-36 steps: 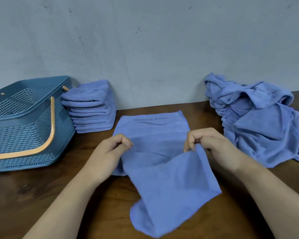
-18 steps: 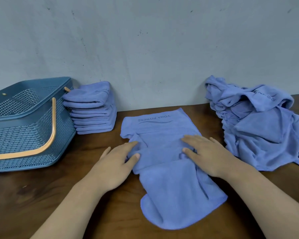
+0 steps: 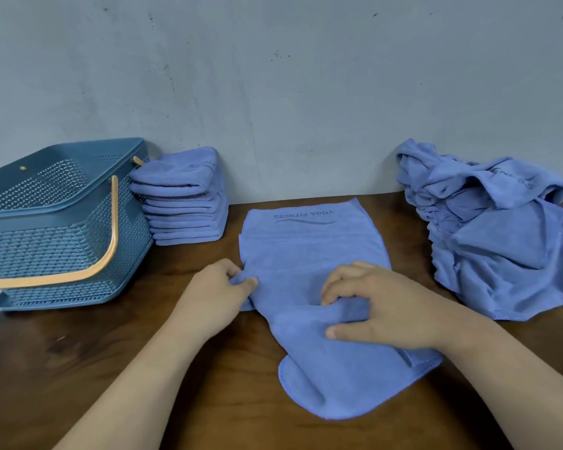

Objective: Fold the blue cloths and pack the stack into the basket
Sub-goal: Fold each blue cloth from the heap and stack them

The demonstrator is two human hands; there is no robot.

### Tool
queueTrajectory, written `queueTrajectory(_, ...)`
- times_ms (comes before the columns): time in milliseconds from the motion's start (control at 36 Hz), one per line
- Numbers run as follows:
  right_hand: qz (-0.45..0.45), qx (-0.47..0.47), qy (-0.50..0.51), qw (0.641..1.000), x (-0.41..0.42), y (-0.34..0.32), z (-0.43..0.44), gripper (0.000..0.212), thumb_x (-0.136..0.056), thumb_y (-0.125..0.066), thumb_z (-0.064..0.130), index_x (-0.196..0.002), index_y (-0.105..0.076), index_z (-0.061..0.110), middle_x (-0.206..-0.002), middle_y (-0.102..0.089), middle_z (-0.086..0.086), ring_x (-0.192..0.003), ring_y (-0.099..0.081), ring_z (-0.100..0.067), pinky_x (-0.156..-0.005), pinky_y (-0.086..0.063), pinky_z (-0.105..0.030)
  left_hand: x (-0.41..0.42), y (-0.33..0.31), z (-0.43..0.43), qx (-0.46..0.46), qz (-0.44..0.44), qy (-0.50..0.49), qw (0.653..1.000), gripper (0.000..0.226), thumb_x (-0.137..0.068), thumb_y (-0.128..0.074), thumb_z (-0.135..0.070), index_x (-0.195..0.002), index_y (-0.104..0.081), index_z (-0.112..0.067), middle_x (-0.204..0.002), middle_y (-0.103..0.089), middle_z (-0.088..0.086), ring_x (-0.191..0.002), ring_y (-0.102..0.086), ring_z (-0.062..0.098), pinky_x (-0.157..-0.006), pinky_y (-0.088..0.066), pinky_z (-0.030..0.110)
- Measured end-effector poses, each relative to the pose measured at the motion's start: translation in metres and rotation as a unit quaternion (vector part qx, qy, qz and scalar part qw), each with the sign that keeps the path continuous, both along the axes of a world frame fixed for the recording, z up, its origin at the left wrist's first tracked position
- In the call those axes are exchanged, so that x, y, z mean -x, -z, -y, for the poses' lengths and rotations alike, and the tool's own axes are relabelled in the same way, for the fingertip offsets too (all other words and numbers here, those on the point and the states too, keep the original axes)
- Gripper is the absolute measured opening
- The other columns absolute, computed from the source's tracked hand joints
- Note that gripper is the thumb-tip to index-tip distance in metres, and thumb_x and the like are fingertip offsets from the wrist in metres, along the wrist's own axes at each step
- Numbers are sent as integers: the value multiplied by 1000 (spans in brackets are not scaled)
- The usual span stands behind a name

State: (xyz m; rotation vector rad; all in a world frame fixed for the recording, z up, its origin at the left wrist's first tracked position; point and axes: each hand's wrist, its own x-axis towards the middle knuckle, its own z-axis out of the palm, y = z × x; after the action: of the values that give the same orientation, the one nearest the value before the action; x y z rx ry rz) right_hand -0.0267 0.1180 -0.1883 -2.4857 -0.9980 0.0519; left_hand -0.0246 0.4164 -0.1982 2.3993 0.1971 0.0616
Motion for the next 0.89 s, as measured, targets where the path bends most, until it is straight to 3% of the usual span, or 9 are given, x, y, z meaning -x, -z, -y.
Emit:
queueTrajectory(167,-108,-133,-21,985,10,-4,-9,10,-95,-79,31,-89,-73,26,-86,-72,7,-82,-66,-9,-83,-52,-31,-7,-4,-11,104,36,-47,993,25,-95,-76,-38,-98,-61,-18,-90,-72,5,-76,-64,15,-66,-46,30)
queueTrajectory(222,-130,-226,7,966,9,-7,-10,11,-98,-76,29,-92,-71,21,-75,-64,-10,-70,-53,-29,-68,-44,-43,-12,-3,-14,203,33,-52,977,28,-92,-78,-42,-96,-65,-17,-93,-76,6,-86,-71,22,-79,-56,38)
queueTrajectory(278,-140,-288,47,946,5,-8,-10,14,-101,-72,30,-92,-68,19,-65,-47,-20,-61,-33,-30,-60,-28,-46,-16,-3,-17,295,14,-42,955,31,-91,-79,-43,-99,-70,-15,-100,-79,10,-96,-77,32,-93,-61,52)
queueTrajectory(472,-187,-287,124,931,-6,-7,3,23,-97,-75,33,-87,-70,12,-57,-38,-5,-58,-22,-26,-58,-15,-43,-17,-7,-29,433,-13,-67,899,72,-75,-82,-27,-136,-57,2,-114,-71,20,-106,-72,33,-99,-58,57)
queueTrajectory(528,-207,-254,120,937,-5,-7,5,25,-96,-77,32,-85,-71,10,-56,-38,-5,-57,-22,-24,-57,-15,-40,-16,-7,-27,445,-11,-70,893,53,-81,-79,-18,-127,-60,2,-104,-68,18,-97,-71,30,-93,-60,52)
queueTrajectory(583,-216,-227,121,942,-5,-9,6,26,-95,-78,32,-83,-71,10,-56,-38,-6,-54,-22,-21,-54,-16,-36,-16,-8,-24,441,-4,-84,894,21,-92,-71,-5,-108,-58,-9,-94,-66,15,-85,-68,26,-80,-60,46)
queueTrajectory(667,-219,-242,148,934,-8,-11,10,26,-93,-80,32,-81,-72,10,-58,-41,-10,-54,-25,-20,-55,-17,-34,-15,-5,-25,413,9,-91,906,18,-96,-65,-2,-101,-53,-15,-92,-67,12,-80,-66,24,-65,-57,39)
queueTrajectory(806,-213,-304,177,911,-12,-9,17,29,-86,-83,40,-81,-74,14,-84,-66,-35,-70,-53,-24,-75,-38,-38,-9,2,-35,190,58,-73,977,19,-89,-76,-13,-100,-61,-20,-92,-62,0,-83,-58,17,-70,-44,27)
queueTrajectory(889,-219,-299,178,911,-13,-5,16,29,-87,-82,41,-80,-72,15,-75,-62,-29,-68,-50,-23,-75,-36,-39,5,2,-35,64,129,-44,989,25,-89,-73,-8,-100,-62,-28,-105,-62,-8,-97,-60,13,-77,-43,19)
